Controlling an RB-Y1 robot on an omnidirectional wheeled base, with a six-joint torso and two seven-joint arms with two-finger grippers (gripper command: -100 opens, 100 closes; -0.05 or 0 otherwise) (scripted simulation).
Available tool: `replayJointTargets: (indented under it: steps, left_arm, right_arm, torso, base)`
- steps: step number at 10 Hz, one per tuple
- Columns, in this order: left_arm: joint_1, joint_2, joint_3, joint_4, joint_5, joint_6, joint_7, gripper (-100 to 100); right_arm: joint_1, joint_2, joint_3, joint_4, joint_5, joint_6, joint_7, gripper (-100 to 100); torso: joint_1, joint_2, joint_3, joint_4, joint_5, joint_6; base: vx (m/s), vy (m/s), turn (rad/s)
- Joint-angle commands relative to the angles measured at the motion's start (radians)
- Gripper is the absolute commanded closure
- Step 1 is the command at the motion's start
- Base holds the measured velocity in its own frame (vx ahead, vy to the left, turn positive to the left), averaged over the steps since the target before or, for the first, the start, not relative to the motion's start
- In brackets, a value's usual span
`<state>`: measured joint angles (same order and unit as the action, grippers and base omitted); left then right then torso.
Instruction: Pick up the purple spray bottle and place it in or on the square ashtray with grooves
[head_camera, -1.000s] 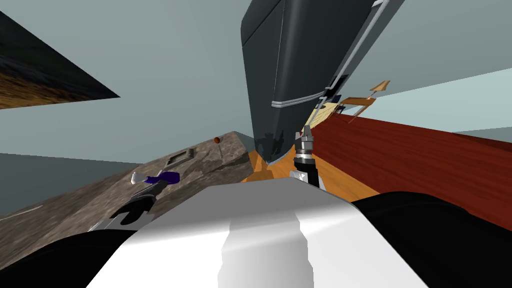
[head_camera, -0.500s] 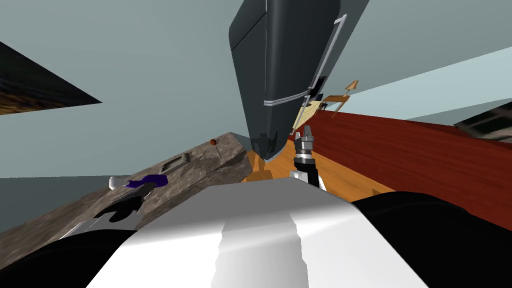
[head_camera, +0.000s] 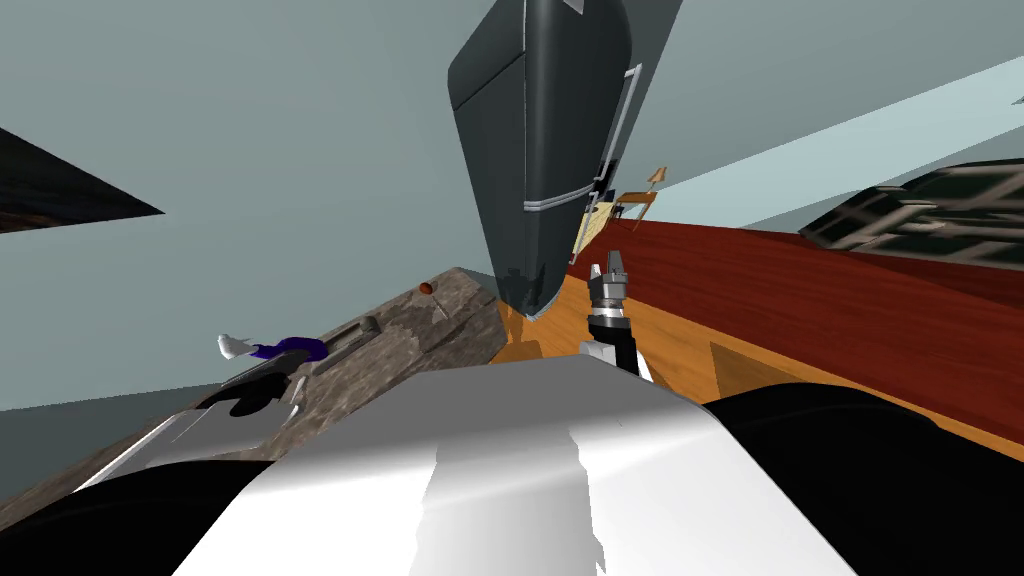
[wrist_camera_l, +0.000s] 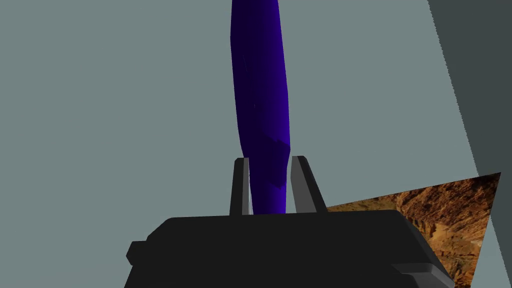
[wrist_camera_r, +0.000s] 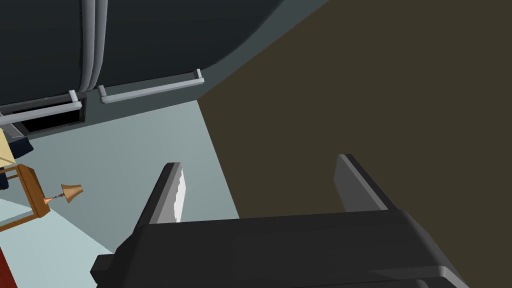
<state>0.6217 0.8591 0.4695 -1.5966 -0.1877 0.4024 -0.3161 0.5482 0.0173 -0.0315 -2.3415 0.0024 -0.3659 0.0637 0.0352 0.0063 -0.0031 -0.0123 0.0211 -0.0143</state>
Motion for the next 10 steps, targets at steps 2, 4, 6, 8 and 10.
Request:
replayJointTargets:
  steps: [2, 4, 6, 8, 10]
  left_arm:
    - [-0.048, 0.021, -0.005, 0.008, -0.005, 0.022, 0.022, 100]
    - [-0.084, 0.035, -0.009, 0.014, -0.009, 0.035, 0.036, 100]
    - [-0.115, 0.047, -0.013, 0.018, -0.013, 0.045, 0.047, 100]
    - [-0.126, 0.05, -0.017, 0.012, -0.014, 0.057, 0.048, 100]
    - [-0.13, 0.052, -0.017, 0.011, -0.015, 0.057, 0.049, -100]
  right_arm:
    - [0.0, 0.0, 0.0, 0.0, 0.0, 0.0, 0.0, 0]
    - [0.0, 0.0, 0.0, 0.0, 0.0, 0.0, 0.0, 0]
    - [0.0, 0.0, 0.0, 0.0, 0.0, 0.0, 0.0, 0]
    - [0.0, 0.0, 0.0, 0.0, 0.0, 0.0, 0.0, 0]
    - [0.0, 0.0, 0.0, 0.0, 0.0, 0.0, 0.0, 0]
  torso:
    - [0.0, 0.0, 0.0, 0.0, 0.0, -0.001]
    - [-0.001, 0.0, 0.0, 0.0, 0.0, 0.001]
    - [-0.003, 0.0, 0.0, 0.001, -0.001, 0.0]
    - [-0.003, 0.001, 0.001, 0.001, -0.001, 0.001]
    - [-0.011, -0.001, 0.0, 0.001, -0.001, -0.002]
  base:
    - [-0.055, 0.175, -0.187]
    - [-0.066, 0.166, -0.248]
    - [-0.057, 0.156, -0.167]
    - [-0.06, 0.117, -0.153]
    - [-0.003, 0.01, 0.001]
